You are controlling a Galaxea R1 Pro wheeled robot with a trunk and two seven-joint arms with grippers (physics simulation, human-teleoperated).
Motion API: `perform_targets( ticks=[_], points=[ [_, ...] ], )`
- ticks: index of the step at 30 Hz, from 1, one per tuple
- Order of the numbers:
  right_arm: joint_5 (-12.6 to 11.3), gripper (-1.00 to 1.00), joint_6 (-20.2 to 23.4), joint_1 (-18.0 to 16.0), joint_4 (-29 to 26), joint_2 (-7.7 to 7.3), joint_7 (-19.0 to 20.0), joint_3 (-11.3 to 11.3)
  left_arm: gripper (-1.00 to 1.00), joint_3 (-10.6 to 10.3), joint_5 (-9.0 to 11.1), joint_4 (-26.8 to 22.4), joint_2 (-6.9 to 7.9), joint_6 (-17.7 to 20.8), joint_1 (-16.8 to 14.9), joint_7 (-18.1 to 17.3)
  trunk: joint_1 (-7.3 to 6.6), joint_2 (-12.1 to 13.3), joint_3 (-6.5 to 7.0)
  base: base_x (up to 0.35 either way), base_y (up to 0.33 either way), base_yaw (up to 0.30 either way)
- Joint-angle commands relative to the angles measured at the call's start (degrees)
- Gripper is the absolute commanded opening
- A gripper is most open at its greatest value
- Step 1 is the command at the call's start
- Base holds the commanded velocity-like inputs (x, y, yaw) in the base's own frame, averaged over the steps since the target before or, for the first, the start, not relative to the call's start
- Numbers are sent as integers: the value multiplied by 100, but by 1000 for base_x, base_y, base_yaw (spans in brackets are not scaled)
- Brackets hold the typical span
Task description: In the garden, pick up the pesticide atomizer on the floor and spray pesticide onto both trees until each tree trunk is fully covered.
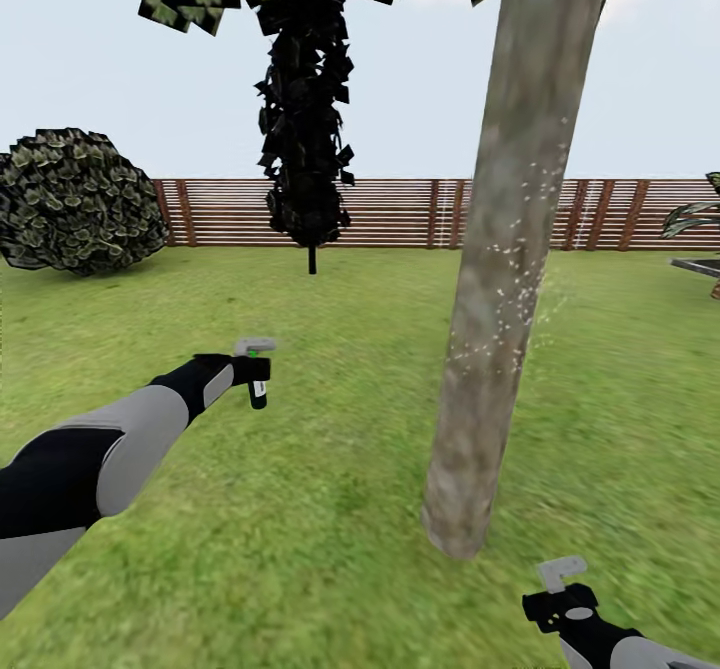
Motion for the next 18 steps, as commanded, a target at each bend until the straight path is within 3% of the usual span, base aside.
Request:
perform_targets(
  ticks=[1,10,14,16,18],
  points=[
    [0,100,0,0,0,0,0,0,-100,0,-1,-1,0,0,0,4,0,0,0,-74,334,0],
    [0,100,0,0,0,0,0,0,-100,0,0,0,0,-4,0,4,0,0,0,-33,335,0],
    [0,100,0,-1,0,0,3,0,-100,0,0,0,-1,-11,0,4,0,0,0,-2,135,0],
    [-4,100,9,-1,2,12,225,0,-100,0,0,0,-5,-18,0,4,0,0,0,0,33,0],
    [-11,100,22,-1,6,154,934,-3,-100,0,0,0,-7,-21,0,4,0,0,0,0,15,0]
  ],
)
